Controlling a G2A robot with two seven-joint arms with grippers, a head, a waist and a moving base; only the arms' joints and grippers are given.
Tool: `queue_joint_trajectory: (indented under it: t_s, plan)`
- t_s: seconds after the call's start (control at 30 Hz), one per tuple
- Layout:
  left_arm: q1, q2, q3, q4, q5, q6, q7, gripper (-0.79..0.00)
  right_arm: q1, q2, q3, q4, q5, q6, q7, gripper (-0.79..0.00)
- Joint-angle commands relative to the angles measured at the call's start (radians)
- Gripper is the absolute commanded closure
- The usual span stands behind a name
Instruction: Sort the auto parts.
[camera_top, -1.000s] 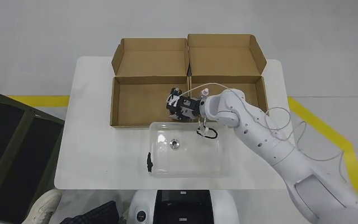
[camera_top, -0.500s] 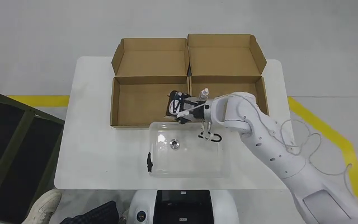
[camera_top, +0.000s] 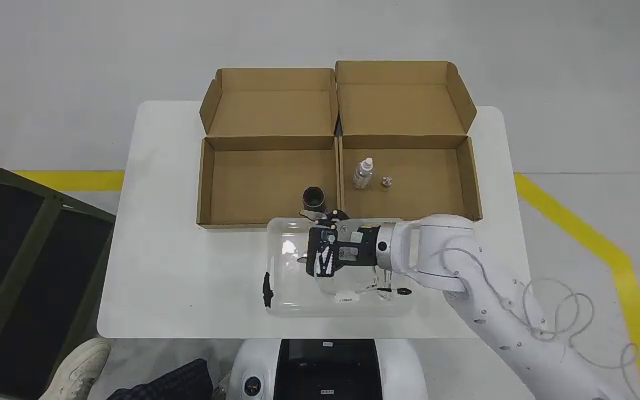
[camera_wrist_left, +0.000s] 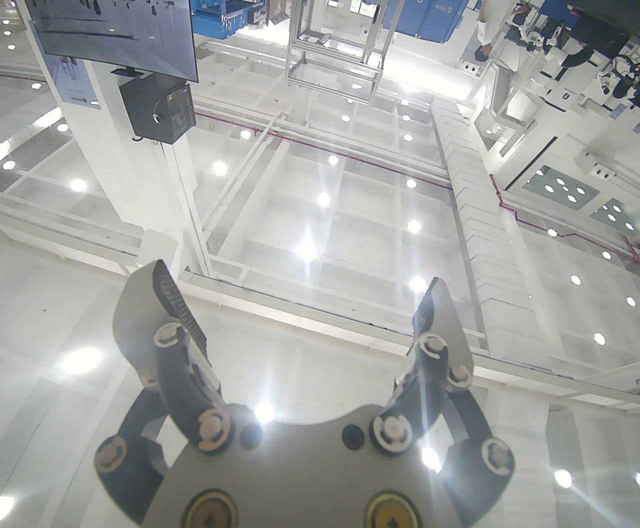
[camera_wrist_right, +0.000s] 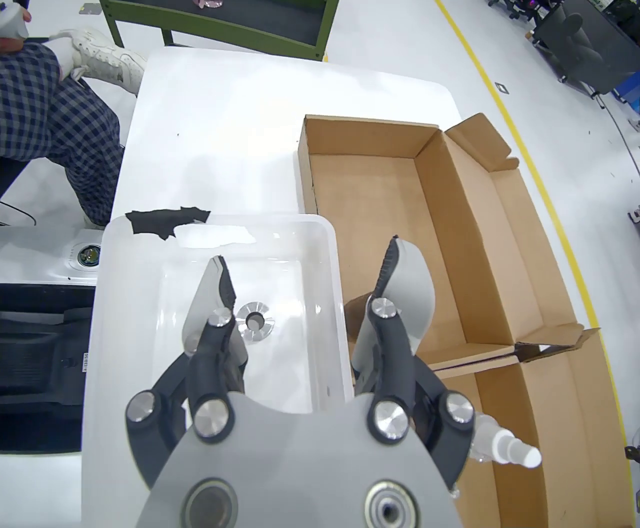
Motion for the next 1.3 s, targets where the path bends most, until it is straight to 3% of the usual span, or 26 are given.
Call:
queue_joint_trajectory:
  t_s: [0.0,0.37,1.1,1.27]
  plan:
    - [0.0,0.0,0.0,0.0,0.0,0.0,0.0,-0.785,-0.03,0.005,0.007,-0.005,-0.038,0.001,-0.018,-0.551]
    - [0.0,0.0,0.0,0.0,0.0,0.0,0.0,-0.785,-0.093,0.01,-0.021,0.058,-0.14,0.001,-0.079,-0.52]
    - [0.0,0.0,0.0,0.0,0.0,0.0,0.0,-0.785,0.001,-0.037,-0.138,0.251,-0.18,0.043,-0.093,-0.514]
    - [0.0,0.0,0.0,0.0,0.0,0.0,0.0,-0.785,0.01,-0.045,-0.152,0.279,-0.185,0.04,-0.096,-0.431]
